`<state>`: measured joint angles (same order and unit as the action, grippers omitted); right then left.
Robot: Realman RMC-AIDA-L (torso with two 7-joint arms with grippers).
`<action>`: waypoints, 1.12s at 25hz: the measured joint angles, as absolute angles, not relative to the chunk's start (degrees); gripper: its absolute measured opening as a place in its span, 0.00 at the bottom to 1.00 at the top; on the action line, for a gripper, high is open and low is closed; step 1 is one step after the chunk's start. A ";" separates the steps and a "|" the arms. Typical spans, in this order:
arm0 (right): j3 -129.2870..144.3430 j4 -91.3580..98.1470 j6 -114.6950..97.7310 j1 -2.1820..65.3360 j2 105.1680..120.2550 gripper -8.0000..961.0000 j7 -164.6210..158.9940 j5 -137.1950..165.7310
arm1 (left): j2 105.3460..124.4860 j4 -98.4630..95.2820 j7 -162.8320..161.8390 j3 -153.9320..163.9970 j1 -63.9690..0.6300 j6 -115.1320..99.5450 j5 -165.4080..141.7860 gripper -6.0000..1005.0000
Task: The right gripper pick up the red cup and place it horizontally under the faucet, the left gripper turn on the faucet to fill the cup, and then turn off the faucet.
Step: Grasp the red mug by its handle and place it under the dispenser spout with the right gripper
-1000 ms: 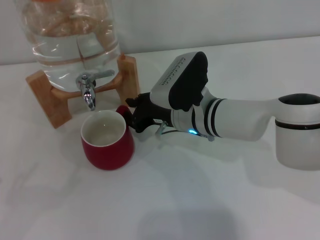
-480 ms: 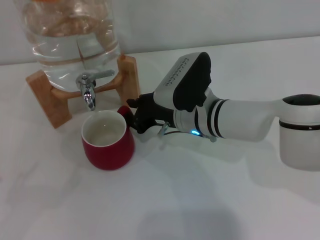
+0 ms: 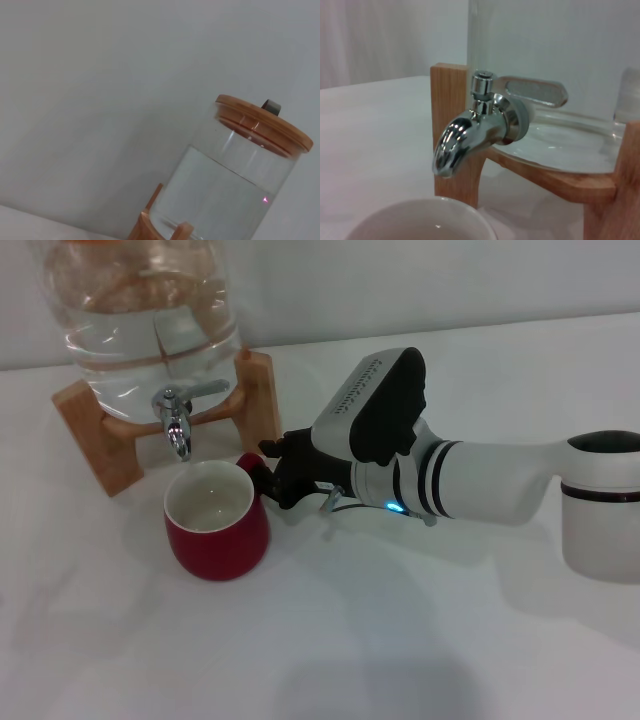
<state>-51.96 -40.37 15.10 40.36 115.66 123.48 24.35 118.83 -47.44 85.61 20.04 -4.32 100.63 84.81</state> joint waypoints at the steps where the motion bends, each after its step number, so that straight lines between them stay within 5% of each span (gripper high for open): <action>1: -51.97 -40.36 15.13 40.34 115.66 0.32 123.48 24.35 | 118.83 -47.44 85.61 20.04 -4.31 100.63 84.81 0.89; 28: -51.70 -40.91 15.10 40.06 115.56 0.44 123.50 24.34 | 118.83 -47.46 85.70 20.04 -4.30 100.72 84.81 0.89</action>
